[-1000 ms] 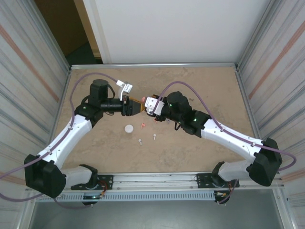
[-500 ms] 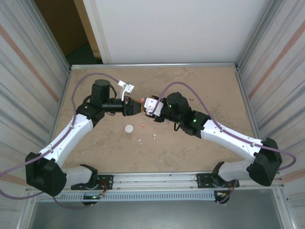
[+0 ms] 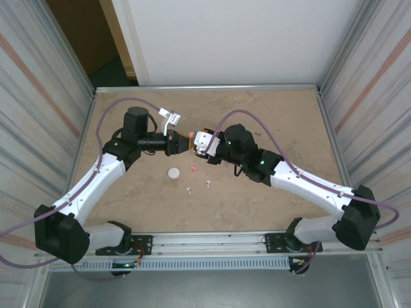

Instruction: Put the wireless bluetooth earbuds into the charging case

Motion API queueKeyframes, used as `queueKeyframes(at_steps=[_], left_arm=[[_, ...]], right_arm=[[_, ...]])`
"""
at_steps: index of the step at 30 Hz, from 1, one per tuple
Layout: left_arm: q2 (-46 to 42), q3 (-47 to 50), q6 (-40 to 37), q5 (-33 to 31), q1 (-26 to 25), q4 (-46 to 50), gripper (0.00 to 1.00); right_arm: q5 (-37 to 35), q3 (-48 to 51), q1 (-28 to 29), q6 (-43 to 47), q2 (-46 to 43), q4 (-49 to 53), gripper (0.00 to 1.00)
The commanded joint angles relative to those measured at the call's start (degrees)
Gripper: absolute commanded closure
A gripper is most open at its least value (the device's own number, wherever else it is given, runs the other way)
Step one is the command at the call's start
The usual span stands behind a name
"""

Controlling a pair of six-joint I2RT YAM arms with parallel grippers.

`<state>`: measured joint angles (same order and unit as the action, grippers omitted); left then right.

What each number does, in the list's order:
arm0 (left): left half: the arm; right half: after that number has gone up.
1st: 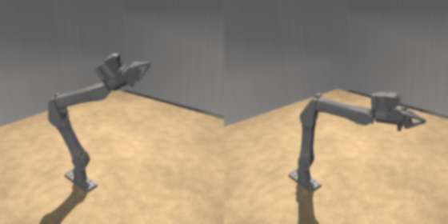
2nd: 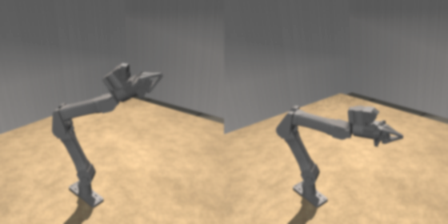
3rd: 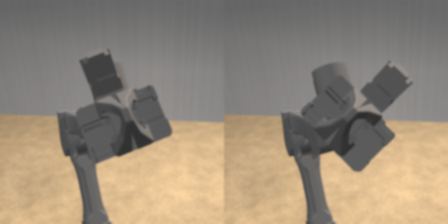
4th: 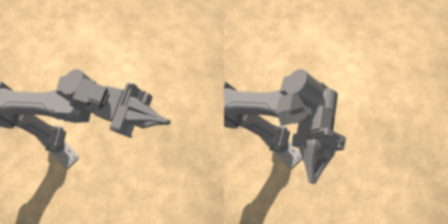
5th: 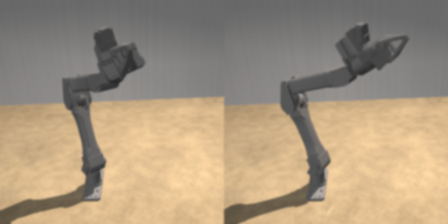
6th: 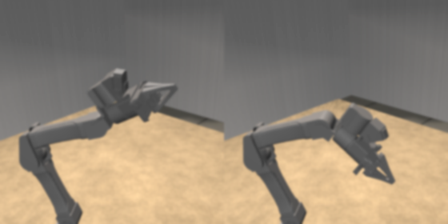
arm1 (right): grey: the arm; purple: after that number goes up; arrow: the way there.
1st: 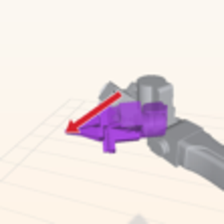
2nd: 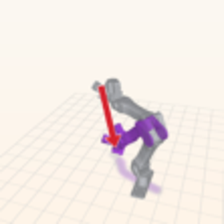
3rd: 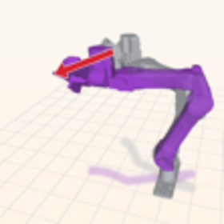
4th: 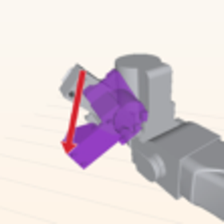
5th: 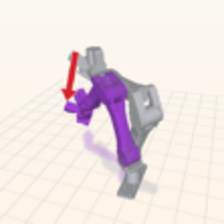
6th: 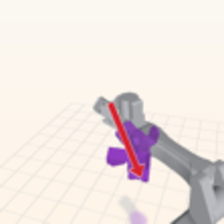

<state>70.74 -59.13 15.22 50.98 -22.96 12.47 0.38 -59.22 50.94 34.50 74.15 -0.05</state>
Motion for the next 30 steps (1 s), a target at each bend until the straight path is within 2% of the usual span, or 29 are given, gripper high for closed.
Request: queueKeyframes(at_steps=[1, 4, 8, 14, 17, 23, 25, 30], left_arm=[[0.1, -1.6, -1.0, 1.7, -0.6, 0.1, 0.83], [-0.3, -1.6, -1.2, 1.8, -0.6, 0.1, 0.89], [-1.6, -0.9, -1.3, 1.2, -0.6, -0.4, 0.93], [-5.6, 3.8, -0.4, -1.8, -0.6, -6.2, 0.99], [-8.1, 7.7, 0.0, -2.7, -0.7, -13.0, 1.0], [-12.9, 18.7, -2.2, -8.4, -2.5, -31.5, 1.0], [-13.7, 21.7, -3.0, -10.2, -3.1, -37.2, 1.0], [-14.2, 25.2, -4.9, -9.7, -4.5, -46.1, 1.0]], right_arm=[[1.7, -0.3, 0.7, -2.0, 0.5, -2.1, 0.66], [2.0, -0.4, 0.6, -2.6, 0.4, -1.4, 0.61], [4.5, -0.8, -0.8, -5.3, -0.1, 0.6, 0.48], [13.7, 2.4, -5.3, -13.6, -3.6, 1.2, 0.19], [20.0, 5.5, -8.5, -19.5, -5.8, -0.8, 0.11], [34.3, 14.2, -15.0, -36.3, -9.9, -13.4, 0.09], [36.8, 16.1, -15.9, -40.6, -10.7, -17.3, 0.09], [39.0, 18.6, -16.4, -48.5, -10.7, -26.3, 0.09]])
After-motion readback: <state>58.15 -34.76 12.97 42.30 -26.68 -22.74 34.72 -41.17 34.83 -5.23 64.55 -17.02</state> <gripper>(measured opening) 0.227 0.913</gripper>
